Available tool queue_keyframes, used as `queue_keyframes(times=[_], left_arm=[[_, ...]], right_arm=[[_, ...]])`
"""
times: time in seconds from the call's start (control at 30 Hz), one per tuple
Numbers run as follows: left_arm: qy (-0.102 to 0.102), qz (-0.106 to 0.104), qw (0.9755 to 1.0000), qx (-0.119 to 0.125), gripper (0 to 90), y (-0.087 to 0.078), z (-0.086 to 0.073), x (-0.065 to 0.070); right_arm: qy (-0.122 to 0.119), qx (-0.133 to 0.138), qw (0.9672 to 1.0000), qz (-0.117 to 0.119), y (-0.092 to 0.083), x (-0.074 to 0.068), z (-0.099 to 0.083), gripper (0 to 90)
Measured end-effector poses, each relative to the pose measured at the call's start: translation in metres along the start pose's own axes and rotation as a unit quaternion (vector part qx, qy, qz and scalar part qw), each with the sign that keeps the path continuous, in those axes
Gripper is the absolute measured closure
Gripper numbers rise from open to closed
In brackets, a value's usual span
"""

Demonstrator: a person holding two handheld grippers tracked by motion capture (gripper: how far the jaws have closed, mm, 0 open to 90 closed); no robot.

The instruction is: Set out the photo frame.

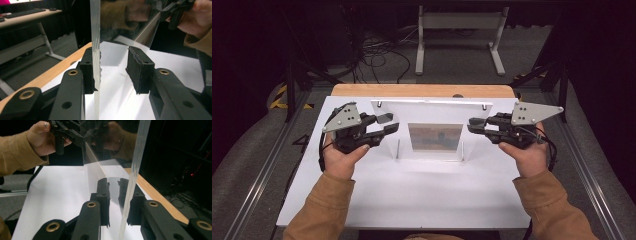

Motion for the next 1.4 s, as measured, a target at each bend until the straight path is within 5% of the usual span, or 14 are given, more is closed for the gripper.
queue_keyframes(times=[0.3,0.97,1.1,1.4], left_arm=[[-0.034,-0.011,0.9993,0.010,62.6,0.008,0.006,-0.010],[-0.066,-0.003,0.9957,0.065,60.0,0.028,0.013,-0.039],[-0.048,0.014,0.9961,0.073,57.3,0.033,0.014,-0.044],[-0.053,0.030,0.9949,0.080,53.6,0.039,0.015,-0.054]], right_arm=[[0.053,0.013,0.9985,0.004,0.006,0.018,-0.009,73.9],[0.086,0.018,0.9954,-0.039,0.024,0.049,-0.020,65.8],[0.090,0.020,0.9944,-0.053,0.027,0.053,-0.022,63.4],[0.096,0.024,0.9916,-0.083,0.036,0.061,-0.025,58.0]])
Point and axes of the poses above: each handheld gripper's, and its own axes: y roughly forward along the jaws, z roughly out of its top, x roughly to its right, the point moved 8 cm from there along y, roughly forward along the jaws, and after that the axes turned 14 degrees about -y, right-handed, at the moved point
